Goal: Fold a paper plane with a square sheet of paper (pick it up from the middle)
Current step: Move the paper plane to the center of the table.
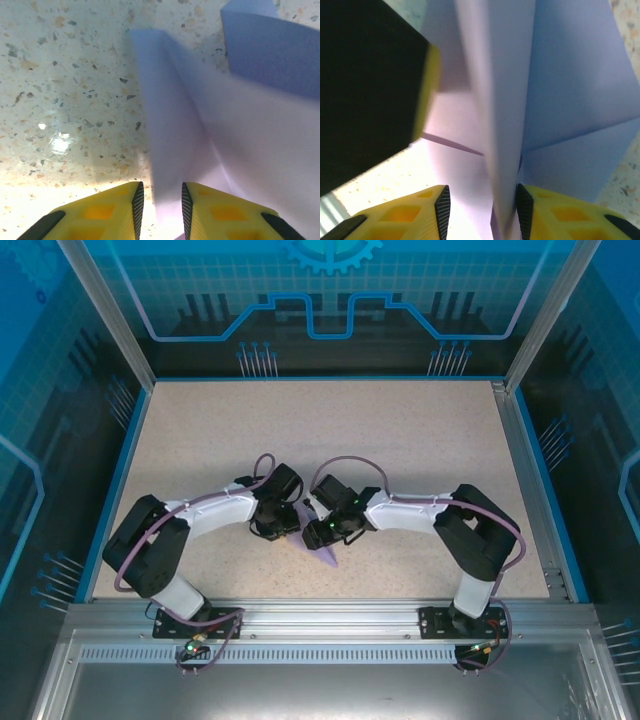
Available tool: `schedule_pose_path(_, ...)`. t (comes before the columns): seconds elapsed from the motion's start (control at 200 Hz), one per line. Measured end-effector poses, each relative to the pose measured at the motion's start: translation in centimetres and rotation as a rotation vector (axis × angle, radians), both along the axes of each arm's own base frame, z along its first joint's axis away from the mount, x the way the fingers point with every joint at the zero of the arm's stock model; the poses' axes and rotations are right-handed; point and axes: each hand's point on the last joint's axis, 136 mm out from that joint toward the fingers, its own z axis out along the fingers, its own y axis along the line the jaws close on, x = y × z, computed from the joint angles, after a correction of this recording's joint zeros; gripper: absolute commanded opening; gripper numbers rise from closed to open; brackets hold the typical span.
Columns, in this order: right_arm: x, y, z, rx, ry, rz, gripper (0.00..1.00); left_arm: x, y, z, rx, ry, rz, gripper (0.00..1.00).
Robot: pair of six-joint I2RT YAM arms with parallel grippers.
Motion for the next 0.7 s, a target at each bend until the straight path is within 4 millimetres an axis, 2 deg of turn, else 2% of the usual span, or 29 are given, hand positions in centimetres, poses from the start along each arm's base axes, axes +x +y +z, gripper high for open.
schedule_pose_path(0.185,-0.2,-0.9,-0.7,-0.078,-0.027,-0.004,0.37,0.3,-0.2,0.7,-0.018,-0.028,0.001,0.31)
schedule_pose_path(0.245,-0.1,-1.1,-0.8,-0.097,-0.034,-0.006,0.29,0.3,-0.2,0.8,-0.018,-0.031,0.001,0.31)
schedule_pose_path(0.445,0.3,-1.2,-1.1,-0.152,-0.057,-0.001,0.12,-0.1,0.4,1.4,-0.036,-0.074,0.012,0.34)
schedule_pose_path(0.585,0.8,-1.7,-0.6,-0.194,-0.092,-0.013,0.07,0.3,1.1,3.6,-0.049,-0.172,0.044,0.36)
schedule_pose_path(0.7,2.1,-2.6,1.0,-0.22,-0.144,-0.058,0.06,1.2,1.8,6.0,-0.056,-0.275,0.076,0.39)
